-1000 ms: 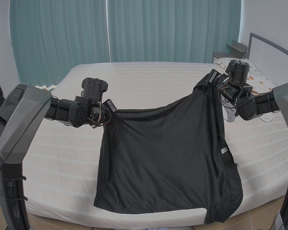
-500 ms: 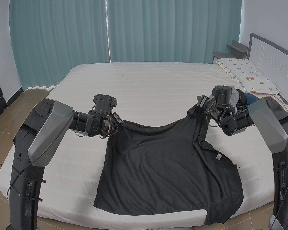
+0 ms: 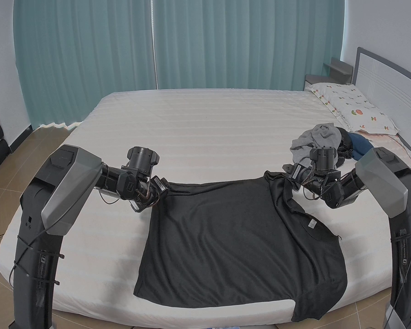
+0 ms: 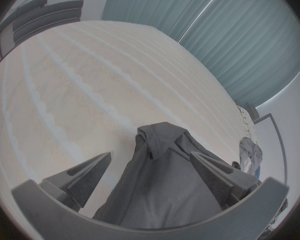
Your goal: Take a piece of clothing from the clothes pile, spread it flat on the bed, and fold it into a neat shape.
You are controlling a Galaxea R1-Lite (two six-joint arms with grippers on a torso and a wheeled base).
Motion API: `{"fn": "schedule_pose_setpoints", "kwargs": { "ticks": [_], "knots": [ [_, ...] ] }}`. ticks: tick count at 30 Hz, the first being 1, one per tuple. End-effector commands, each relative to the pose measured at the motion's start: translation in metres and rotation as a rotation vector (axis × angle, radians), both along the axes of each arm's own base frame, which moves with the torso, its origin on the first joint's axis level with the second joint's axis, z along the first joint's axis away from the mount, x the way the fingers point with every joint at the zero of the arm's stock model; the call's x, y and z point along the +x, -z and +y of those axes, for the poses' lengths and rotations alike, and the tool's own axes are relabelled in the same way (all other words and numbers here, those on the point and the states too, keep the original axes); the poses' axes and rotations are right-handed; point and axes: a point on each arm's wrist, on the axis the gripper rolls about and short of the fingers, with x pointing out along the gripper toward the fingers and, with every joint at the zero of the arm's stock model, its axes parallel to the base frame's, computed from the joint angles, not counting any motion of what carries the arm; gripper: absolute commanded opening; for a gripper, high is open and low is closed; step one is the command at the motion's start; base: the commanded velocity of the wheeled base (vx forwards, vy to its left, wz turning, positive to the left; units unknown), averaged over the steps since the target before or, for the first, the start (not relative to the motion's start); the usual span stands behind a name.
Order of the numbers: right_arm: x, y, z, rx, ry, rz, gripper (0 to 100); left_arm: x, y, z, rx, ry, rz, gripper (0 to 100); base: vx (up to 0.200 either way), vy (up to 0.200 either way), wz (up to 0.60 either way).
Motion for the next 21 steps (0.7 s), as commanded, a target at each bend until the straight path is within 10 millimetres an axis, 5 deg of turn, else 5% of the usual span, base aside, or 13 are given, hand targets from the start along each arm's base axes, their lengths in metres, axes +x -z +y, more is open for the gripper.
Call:
{"fn": "schedule_pose_setpoints", "kwargs": {
  "ticks": [1,5,10,21],
  "knots": [
    [-0.008,-0.033,-0.020,0.089,0.043,-0.034,100,-0.014,-0.037,0.017,-0.097,-0.023,-0.020,100,0.000,0.000,0.00],
    [-0.015,-0.035,-0.025,0.133,0.058,-0.013,100,-0.023,-0.038,0.021,-0.116,-0.015,0.008,100,0.000,0.000,0.00],
    [-0.040,-0.011,-0.024,0.167,-0.020,0.128,100,-0.036,-0.035,0.025,-0.143,-0.015,0.055,100,0.000,0.000,0.00],
    [-0.039,0.018,-0.010,0.090,-0.072,0.239,100,-0.066,-0.009,0.030,-0.238,-0.052,0.080,100,0.000,0.000,0.00]
  ]
}}
